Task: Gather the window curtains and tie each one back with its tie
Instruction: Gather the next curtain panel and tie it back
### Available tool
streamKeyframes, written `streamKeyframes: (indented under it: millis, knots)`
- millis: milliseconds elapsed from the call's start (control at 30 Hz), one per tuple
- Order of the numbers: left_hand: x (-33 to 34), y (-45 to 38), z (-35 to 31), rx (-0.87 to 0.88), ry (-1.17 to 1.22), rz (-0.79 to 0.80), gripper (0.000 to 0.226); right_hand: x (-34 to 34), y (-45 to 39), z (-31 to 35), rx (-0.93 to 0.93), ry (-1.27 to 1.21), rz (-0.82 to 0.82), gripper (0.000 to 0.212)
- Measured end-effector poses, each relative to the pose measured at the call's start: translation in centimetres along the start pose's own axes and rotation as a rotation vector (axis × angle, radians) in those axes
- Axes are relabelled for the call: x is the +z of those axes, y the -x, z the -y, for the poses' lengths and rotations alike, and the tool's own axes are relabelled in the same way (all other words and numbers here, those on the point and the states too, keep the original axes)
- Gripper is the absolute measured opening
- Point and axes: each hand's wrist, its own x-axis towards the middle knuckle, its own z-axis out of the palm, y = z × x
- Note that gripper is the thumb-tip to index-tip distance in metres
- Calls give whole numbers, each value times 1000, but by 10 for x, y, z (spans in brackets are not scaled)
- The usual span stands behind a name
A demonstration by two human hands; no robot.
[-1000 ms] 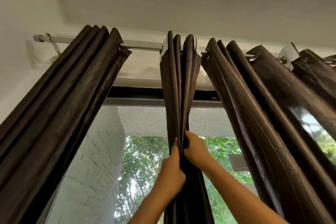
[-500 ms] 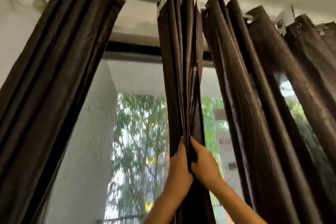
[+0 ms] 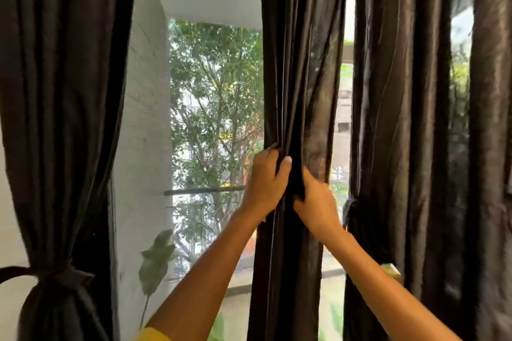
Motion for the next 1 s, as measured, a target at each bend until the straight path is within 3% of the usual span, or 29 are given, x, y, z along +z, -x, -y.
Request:
streamKeyframes:
  millis: [100,200,367,500,600,833,1000]
  knots:
    - [-12,1,-1,12,55,-95,36,-2,18,2,31,-32,-129,72]
    - [-22,-1,-2,13,-14,-175,16,-14,29,12,71,61,-333,67]
    - [-38,-1,-2,3,-90,-316,10,-35,27,43,-137,68,-561,44]
    - [-56,-1,-2,-70,-84,-364,12,-33,25,68,-344,12,-503,23]
    - [-77,1,0,-91,-46,-307,12,-22,23,80,-355,-81,-385,20]
    - [-117,12,3,-88,-10,-270,11,2,-1,91,-78,-325,-281,26]
    - [-139,14,2,-97,-33,-212,16,17,-18,101,102,-348,-173,58]
